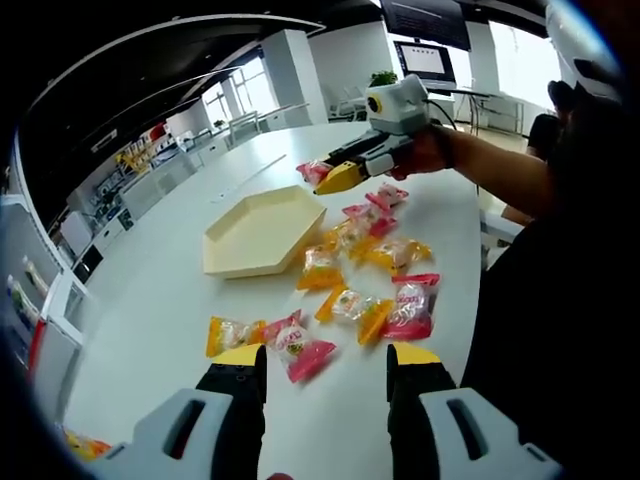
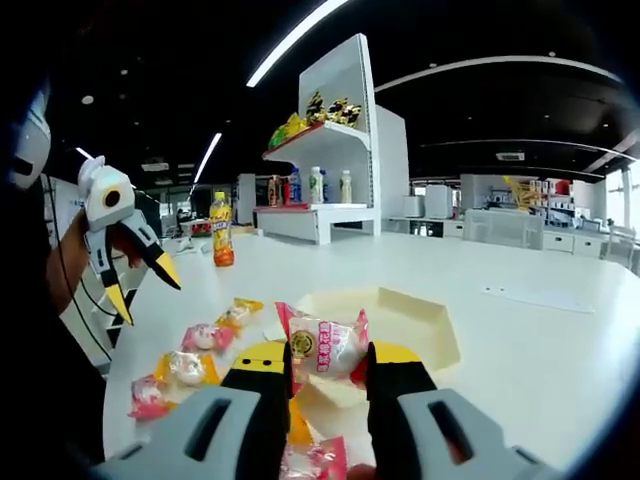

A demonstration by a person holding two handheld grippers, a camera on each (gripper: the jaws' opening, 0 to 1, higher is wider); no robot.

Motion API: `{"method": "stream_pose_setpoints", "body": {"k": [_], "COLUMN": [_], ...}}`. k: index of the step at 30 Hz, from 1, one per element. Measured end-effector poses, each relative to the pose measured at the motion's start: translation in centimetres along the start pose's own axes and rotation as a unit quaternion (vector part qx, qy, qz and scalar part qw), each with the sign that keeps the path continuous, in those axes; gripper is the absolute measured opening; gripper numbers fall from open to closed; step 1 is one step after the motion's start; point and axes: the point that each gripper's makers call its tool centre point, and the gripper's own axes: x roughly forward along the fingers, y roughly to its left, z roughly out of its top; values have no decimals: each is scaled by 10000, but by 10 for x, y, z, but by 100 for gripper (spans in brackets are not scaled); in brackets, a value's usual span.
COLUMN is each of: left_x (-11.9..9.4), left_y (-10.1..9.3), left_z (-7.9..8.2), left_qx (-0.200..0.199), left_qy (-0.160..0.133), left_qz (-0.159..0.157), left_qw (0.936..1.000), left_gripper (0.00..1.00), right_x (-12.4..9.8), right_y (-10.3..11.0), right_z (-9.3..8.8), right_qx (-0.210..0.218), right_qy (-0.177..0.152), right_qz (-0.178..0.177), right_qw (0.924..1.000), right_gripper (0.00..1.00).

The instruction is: Pick up the marshmallows scattered on the table and place them into the bowl on the table

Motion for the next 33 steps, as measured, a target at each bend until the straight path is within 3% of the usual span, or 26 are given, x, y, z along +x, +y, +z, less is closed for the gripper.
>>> {"method": "stream_pose_setpoints", "body": {"k": [15, 33], "left_x": [0, 0], "left_y": [3, 6], "left_z": [-6, -8], "left_qx": [-86, -111], "left_qy": [7, 3], "left_qz": [41, 53], "left_qw": [10000, 9999], "left_gripper": [47, 47], "right_x": [13, 31], "right_y": [-8, -20], "right_z": [0, -5], "right_qx": [9, -349], "right_qy": [141, 368], "right_qz": [-170, -533], "right_qw": [9998, 9973], "right_gripper": [28, 29]}}
